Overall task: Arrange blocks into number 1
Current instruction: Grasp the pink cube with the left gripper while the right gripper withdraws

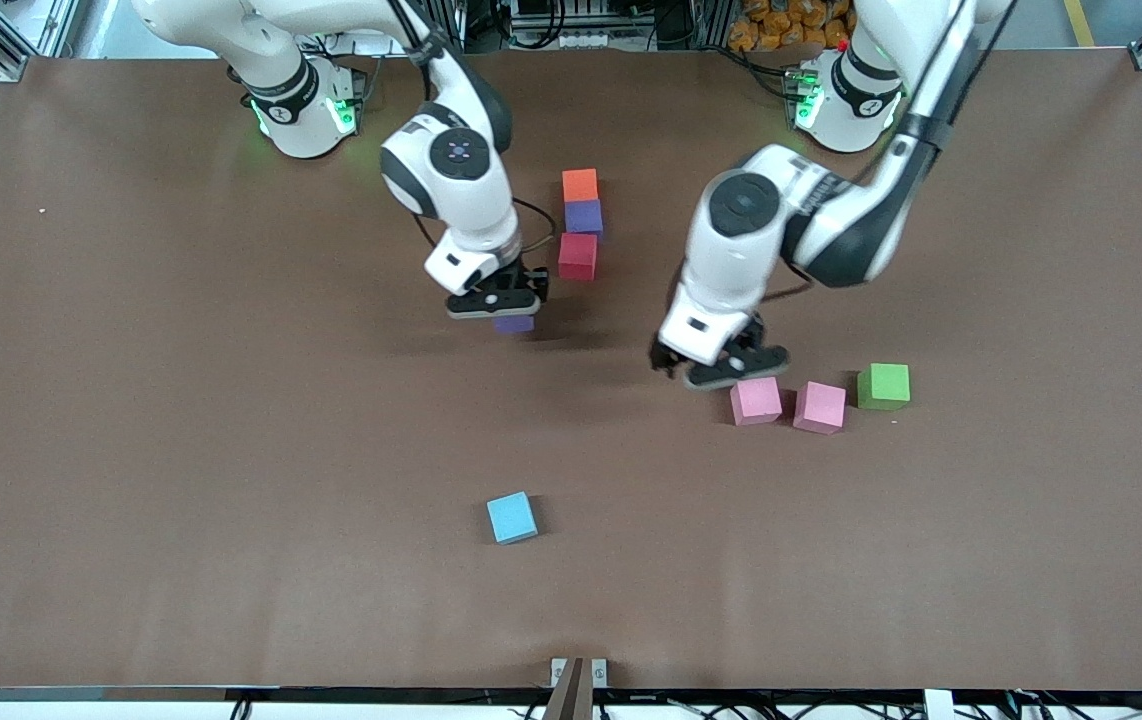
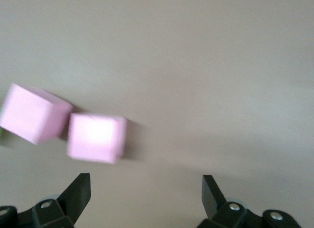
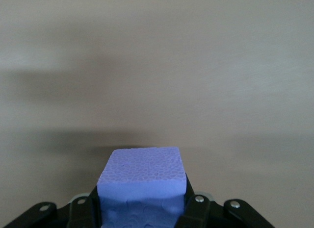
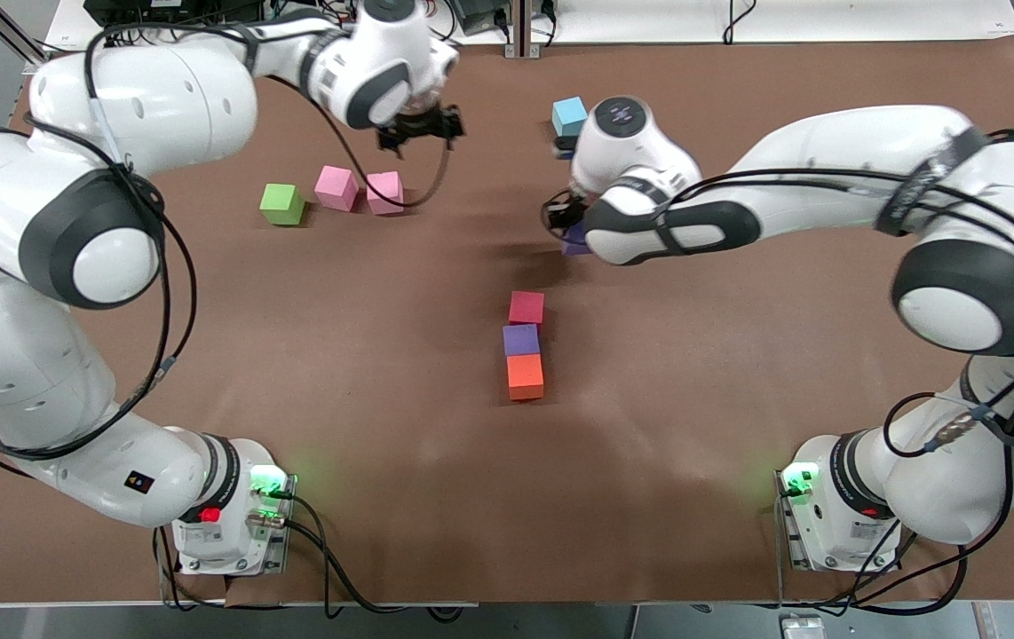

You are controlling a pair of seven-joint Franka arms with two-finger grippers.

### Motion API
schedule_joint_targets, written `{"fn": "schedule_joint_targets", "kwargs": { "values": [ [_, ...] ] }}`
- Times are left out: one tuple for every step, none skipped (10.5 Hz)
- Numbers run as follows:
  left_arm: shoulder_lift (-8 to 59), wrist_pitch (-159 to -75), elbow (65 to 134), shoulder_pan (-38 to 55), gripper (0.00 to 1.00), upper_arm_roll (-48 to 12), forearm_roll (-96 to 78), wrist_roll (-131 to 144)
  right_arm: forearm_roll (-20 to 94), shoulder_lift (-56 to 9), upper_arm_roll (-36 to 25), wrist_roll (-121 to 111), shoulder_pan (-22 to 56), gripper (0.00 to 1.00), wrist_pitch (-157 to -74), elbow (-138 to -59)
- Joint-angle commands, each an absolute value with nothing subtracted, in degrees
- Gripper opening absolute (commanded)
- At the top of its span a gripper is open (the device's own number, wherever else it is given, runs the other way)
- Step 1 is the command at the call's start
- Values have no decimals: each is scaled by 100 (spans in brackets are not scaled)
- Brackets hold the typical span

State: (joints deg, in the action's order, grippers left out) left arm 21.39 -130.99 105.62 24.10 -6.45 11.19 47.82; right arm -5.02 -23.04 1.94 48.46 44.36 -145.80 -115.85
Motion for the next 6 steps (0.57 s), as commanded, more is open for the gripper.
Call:
{"fn": "schedule_joint_targets", "kwargs": {
  "values": [
    [2258,-13078,10617,2391,100,-239,784,3696,-686,-2977,141,5561,4806,45,-14528,-10900],
    [2398,-13078,10626,2391,100,-168,687,3274,-677,-3153,141,5659,4964,45,-14537,-10785],
    [2478,-13078,10635,2391,100,-132,677,2861,-685,-3234,132,5817,5105,45,-14555,-10758],
    [2557,-13078,10635,2382,100,-62,616,2343,-686,-3269,132,5879,5193,45,-14572,-10758],
    [2610,-13078,10661,2347,100,52,337,1912,-686,-3296,132,5915,5281,45,-14581,-10758],
    [2697,-13096,10652,2329,100,105,38,1751,-694,-3296,132,5967,5334,44,-14564,-10775]
  ]
}}
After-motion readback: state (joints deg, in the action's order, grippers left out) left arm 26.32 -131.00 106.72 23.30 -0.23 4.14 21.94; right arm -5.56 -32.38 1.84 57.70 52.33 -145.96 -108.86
